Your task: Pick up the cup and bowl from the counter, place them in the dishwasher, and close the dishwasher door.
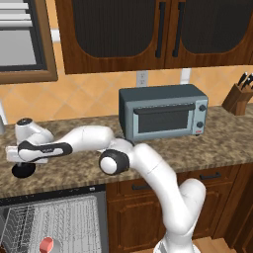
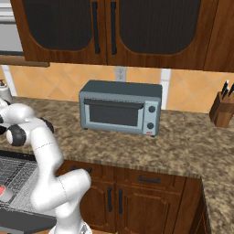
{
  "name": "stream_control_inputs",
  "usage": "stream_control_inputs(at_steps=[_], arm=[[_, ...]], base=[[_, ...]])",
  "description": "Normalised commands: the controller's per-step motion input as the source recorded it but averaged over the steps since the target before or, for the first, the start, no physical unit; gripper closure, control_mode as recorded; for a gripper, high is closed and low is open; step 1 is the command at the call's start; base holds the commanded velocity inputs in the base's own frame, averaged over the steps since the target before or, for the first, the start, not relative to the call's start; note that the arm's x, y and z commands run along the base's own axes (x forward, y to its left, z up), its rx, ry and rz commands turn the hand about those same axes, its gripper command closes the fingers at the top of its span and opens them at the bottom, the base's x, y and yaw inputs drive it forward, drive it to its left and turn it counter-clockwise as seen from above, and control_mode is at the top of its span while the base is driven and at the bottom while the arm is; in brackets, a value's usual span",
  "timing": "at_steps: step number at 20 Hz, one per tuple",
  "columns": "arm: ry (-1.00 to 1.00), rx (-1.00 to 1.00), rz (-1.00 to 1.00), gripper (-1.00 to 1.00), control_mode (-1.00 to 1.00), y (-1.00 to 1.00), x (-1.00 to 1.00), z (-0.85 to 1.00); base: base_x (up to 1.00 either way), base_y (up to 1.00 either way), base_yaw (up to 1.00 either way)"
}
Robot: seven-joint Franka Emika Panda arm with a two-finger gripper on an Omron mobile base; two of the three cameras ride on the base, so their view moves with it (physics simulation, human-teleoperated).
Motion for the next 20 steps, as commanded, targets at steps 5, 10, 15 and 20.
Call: stream_control_inputs(at_steps=[5,10,15,20], arm=[[0.02,0.0,0.0,-1.0,-1.0,-0.03,-0.2,-0.33],[0.0,-0.02,0.0,-1.0,-1.0,0.0,0.01,-0.29],[0.07,-0.1,0.0,-1.0,-1.0,-0.02,0.0,-0.57],[0.02,0.0,0.0,1.0,-1.0,0.0,0.0,-0.34]], base=[[0.0,0.0,0.0],[0.0,0.0,0.0],[0.0,0.0,0.0],[0.0,0.0,0.0]])
